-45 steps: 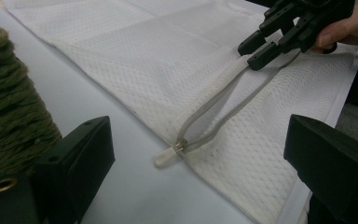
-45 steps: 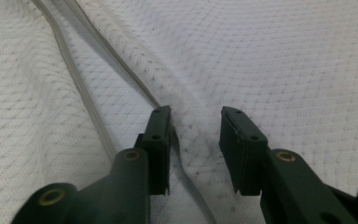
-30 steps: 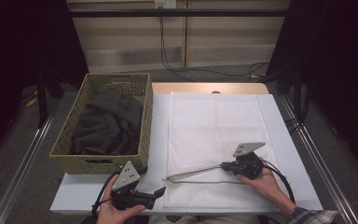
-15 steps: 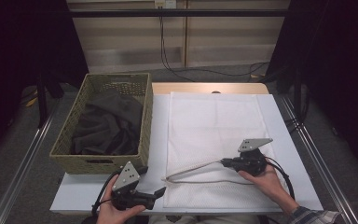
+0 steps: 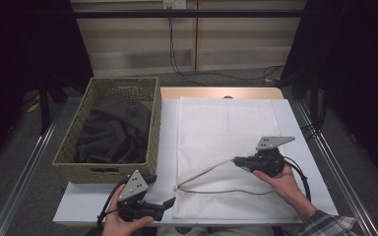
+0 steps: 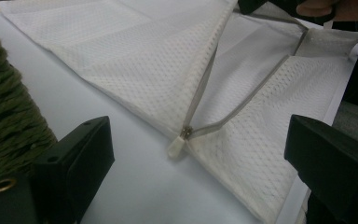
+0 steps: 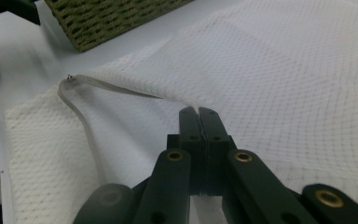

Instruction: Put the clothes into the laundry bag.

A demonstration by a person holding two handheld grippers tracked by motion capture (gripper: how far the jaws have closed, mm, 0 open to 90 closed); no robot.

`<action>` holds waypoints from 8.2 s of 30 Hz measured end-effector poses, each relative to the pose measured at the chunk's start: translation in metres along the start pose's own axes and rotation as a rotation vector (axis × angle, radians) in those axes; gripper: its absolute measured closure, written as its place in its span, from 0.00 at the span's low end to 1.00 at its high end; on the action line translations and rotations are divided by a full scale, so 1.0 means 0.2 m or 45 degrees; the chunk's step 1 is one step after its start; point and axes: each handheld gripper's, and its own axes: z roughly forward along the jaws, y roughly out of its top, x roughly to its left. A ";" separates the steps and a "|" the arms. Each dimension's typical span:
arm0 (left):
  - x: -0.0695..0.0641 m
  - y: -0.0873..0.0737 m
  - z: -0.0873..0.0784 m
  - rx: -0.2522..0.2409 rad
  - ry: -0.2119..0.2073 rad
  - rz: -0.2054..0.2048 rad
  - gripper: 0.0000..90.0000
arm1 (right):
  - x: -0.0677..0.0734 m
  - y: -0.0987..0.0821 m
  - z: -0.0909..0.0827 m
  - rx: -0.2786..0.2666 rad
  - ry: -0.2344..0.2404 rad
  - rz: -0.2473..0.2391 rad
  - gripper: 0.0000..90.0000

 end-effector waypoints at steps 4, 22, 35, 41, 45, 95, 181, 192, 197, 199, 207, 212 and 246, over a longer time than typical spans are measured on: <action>0.00 0.00 0.00 0.002 0.002 0.002 0.09 | -0.01 0.04 -0.01 -0.038 0.001 0.003 1.00; 0.00 0.00 0.00 0.000 -0.004 -0.003 0.09 | -0.01 0.22 -0.08 -0.181 0.018 -0.049 1.00; 0.00 0.01 -0.02 -0.011 -0.018 -0.003 0.09 | -0.02 0.28 -0.11 -0.285 0.031 -0.042 1.00; 0.00 0.06 -0.06 -0.020 -0.033 0.015 0.11 | -0.02 0.28 -0.10 -0.273 0.040 -0.047 1.00; 0.01 0.13 -0.09 -0.012 -0.013 0.051 0.10 | -0.02 0.27 -0.09 -0.259 0.038 -0.046 1.00; 0.96 0.56 -0.15 0.276 0.388 -0.111 0.07 | -0.03 0.25 -0.06 -0.225 0.052 -0.048 1.00; 1.15 0.34 0.20 1.161 0.520 -0.203 0.69 | -0.02 0.23 -0.05 -0.169 0.036 -0.078 1.00; 1.16 0.38 0.11 0.990 0.484 -0.253 0.76 | -0.04 0.23 -0.05 -0.171 0.032 -0.073 1.00; 1.15 0.41 0.05 0.825 0.455 -0.274 0.76 | -0.04 0.23 -0.05 -0.172 0.024 -0.064 1.00; 1.15 0.42 0.03 0.760 0.459 -0.274 0.76 | -0.04 0.23 -0.05 -0.172 0.024 -0.067 1.00; 1.10 0.45 -0.05 0.514 0.488 -0.278 0.78 | -0.05 0.23 -0.04 -0.175 0.028 -0.057 1.00; 1.09 0.47 -0.11 0.367 0.488 -0.276 0.78 | -0.05 0.23 -0.04 -0.175 0.022 -0.056 1.00; 0.92 0.49 -0.35 -0.234 0.483 -0.267 0.78 | -0.05 0.23 -0.05 -0.192 0.024 -0.037 1.00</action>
